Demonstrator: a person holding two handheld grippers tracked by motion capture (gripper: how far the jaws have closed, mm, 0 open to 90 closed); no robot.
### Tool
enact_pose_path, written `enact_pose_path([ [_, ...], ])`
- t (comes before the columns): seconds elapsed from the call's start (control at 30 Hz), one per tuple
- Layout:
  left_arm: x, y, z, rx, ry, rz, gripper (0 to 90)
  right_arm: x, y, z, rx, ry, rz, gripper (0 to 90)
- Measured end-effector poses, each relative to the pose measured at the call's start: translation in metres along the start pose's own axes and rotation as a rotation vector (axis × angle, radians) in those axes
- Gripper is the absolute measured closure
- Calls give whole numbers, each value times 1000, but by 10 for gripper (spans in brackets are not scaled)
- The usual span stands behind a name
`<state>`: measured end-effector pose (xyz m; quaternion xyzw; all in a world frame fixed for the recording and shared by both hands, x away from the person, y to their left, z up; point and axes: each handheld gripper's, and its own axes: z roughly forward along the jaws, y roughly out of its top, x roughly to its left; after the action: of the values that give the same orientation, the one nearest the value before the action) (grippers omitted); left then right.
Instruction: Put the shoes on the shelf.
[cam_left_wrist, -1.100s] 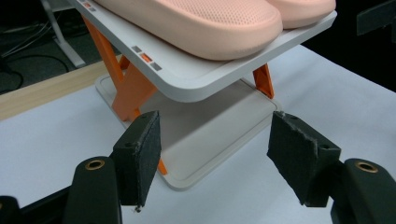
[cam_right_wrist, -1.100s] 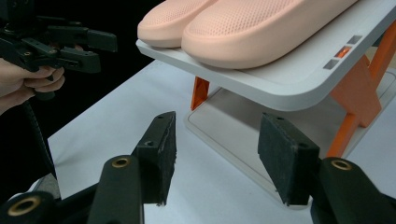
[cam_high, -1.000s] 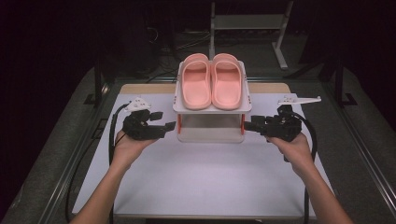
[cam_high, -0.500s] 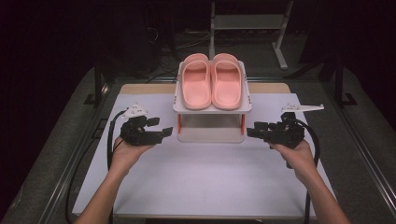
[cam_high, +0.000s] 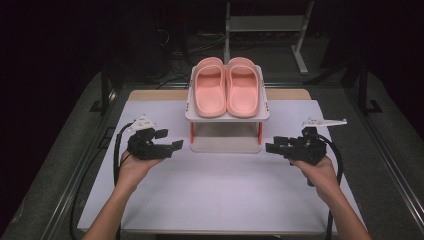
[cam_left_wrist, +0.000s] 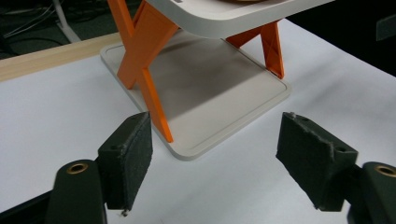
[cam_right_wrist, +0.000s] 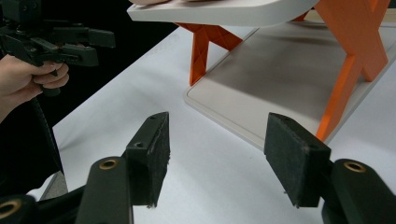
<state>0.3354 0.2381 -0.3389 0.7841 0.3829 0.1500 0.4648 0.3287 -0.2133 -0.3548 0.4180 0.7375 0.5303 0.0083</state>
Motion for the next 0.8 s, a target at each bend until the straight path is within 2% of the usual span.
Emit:
enact_pose_path([
  [0.37, 4, -12, 1, 6, 5, -22, 223, -5, -10, -4, -5, 6, 5, 357],
  [0.8, 6, -25, 3, 17, 9, -23, 186, -11, -29, -10, -3, 8, 31, 313],
])
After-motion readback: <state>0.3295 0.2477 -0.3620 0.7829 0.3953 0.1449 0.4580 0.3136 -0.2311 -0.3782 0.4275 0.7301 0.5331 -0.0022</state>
